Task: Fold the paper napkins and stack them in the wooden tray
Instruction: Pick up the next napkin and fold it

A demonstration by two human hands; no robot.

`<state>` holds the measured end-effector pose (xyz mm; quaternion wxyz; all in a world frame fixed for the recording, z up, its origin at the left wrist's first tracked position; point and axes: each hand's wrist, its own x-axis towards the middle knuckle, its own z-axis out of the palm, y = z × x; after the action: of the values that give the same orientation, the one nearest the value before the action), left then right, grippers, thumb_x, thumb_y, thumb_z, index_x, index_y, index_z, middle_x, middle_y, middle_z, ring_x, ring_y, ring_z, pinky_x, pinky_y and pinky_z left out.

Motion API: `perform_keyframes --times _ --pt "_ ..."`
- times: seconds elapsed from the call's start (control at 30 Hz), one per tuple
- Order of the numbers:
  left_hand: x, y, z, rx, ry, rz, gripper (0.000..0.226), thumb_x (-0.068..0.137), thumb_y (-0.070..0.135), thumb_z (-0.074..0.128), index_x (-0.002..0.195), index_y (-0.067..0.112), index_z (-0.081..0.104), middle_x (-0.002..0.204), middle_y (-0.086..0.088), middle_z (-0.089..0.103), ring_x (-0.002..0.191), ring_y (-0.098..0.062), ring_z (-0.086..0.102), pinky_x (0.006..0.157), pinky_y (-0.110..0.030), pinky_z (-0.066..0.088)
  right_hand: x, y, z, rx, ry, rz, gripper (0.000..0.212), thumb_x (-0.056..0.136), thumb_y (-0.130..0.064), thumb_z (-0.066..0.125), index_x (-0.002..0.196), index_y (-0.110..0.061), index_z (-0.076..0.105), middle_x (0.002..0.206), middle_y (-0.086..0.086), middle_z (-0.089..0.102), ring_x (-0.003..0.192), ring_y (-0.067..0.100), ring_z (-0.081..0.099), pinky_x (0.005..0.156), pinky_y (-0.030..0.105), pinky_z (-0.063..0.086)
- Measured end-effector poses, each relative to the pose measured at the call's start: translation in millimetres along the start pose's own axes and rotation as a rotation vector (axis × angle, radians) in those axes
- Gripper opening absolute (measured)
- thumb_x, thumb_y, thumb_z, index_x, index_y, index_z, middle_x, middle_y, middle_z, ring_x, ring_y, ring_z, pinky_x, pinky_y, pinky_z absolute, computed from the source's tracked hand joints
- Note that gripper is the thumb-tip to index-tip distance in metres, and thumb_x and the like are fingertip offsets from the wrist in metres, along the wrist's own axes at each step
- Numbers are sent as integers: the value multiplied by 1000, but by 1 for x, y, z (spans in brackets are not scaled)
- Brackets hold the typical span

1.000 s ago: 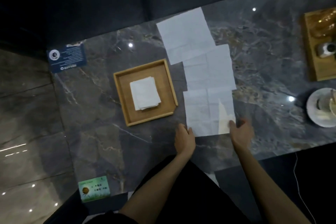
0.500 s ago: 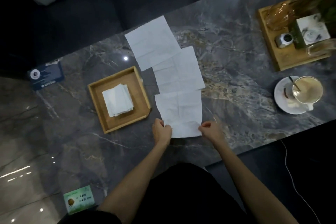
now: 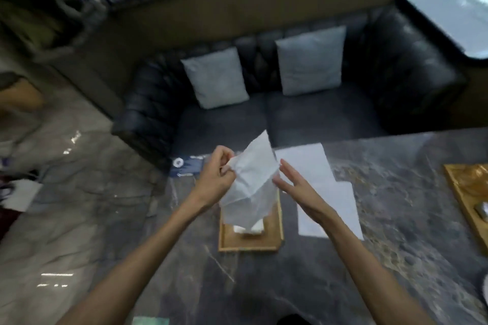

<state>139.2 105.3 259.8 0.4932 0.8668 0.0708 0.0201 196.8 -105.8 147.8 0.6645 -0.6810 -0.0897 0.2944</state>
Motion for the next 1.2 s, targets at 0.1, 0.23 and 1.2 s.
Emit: perform_keyframes --times 0.1,0.23,1.2 --pt "-2 47 -75 19 54 96 23 73 3 46 95 10 49 84 -8 50 77 -14 46 70 -30 38 28 -71 39 102 -125 -166 56 95 -25 68 146 -19 47 144 8 61 130 25 58 105 39 49" --pt "-8 103 -169 176 84 277 36 79 2 50 110 19 55 97 -17 63 87 -30 63 73 -44 51 32 -159 94 229 -53 -389 45 88 -16 74 129 -25 58 118 10 74 106 37 70 84 42 61" --pt "49 177 -312 -267 438 573 12 88 19 75 90 31 73 93 6 76 79 2 71 59 -12 51 -26 -411 107 -280 514 -1005 13 88 -13 77 96 -23 75 94 -6 77 78 -4 70 67 17 58"
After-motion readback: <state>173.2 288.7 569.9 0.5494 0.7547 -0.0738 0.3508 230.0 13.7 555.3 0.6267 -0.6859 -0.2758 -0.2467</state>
